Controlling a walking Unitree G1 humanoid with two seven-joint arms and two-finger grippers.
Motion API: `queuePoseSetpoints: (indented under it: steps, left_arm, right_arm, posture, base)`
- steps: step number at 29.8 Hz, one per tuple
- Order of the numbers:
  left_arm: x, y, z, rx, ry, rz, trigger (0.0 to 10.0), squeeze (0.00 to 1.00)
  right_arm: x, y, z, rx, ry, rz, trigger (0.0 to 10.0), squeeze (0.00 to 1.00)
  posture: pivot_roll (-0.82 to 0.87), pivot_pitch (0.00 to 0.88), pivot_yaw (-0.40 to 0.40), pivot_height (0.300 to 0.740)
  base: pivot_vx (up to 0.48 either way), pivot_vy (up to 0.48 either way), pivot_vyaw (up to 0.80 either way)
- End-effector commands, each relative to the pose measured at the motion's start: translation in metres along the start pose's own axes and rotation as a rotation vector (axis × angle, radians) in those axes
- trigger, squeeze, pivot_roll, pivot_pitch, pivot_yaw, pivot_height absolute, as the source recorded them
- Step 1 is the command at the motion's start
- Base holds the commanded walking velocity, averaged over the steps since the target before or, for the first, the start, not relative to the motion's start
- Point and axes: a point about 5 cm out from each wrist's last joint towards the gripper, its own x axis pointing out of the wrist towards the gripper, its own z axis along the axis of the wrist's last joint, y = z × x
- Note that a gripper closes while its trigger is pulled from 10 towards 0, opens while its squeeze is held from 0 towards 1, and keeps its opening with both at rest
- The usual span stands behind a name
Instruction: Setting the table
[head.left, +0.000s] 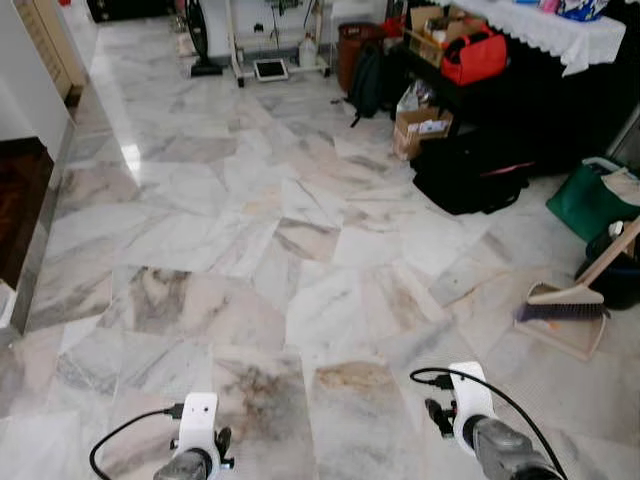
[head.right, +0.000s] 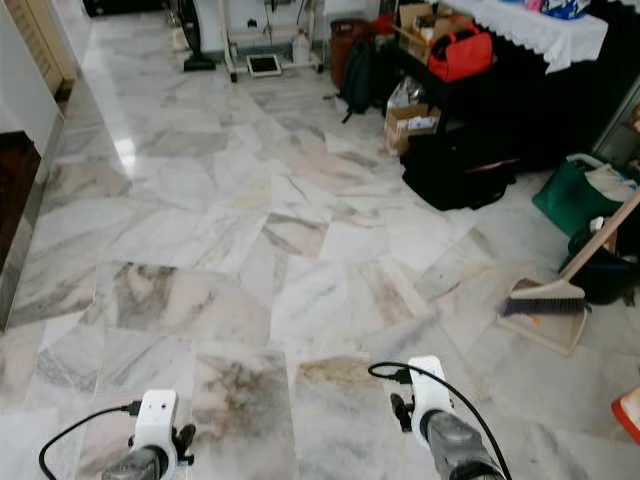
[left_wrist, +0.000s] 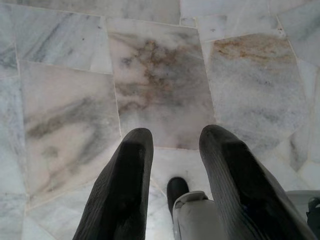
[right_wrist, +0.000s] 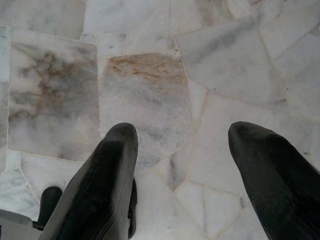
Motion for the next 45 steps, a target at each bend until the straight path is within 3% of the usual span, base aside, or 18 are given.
queuePoseSetpoints:
  steps: [1, 10, 24, 33, 45]
  left_arm:
    - [-0.001, 0.002, -0.004, 0.021, 0.026, -0.004, 10.0, 0.00]
    - [-0.001, 0.003, -0.003, 0.044, 0.025, -0.005, 10.0, 0.00]
    - [0.001, 0.011, 0.007, 0.014, -0.004, 0.033, 10.0, 0.00]
    - [0.002, 0.007, 0.009, -0.018, 0.000, 0.044, 10.0, 0.00]
    - [0.006, 0.002, 0.020, -0.002, -0.009, 0.042, 10.0, 0.00]
  right_arm:
    - [0.000, 0.000, 0.000, -0.011, 0.006, 0.000, 10.0, 0.00]
    - [0.000, 0.001, 0.000, -0.015, 0.008, 0.004, 10.0, 0.00]
    - [0.002, 0.007, 0.008, 0.000, -0.007, 0.009, 10.0, 0.00]
    - [0.002, 0.003, 0.011, -0.008, -0.010, -0.007, 10.0, 0.00]
    - [0.002, -0.001, 0.021, -0.032, -0.022, -0.031, 10.0, 0.00]
  posture:
    - [-0.03, 0.000, 0.011, 0.740]
    - [-0.04, 0.000, 0.016, 0.740]
    - [-0.01, 0.000, 0.010, 0.740]
    - [-0.04, 0.000, 0.007, 0.740]
    - [-0.03, 0.000, -0.024, 0.740]
  base:
    - [0.000, 0.000, -0.70]
    - [0.000, -0.151, -0.70]
    - [0.000, -0.072, -0.70]
    - [0.000, 0.000, -0.70]
    - [0.000, 0.000, -0.70]
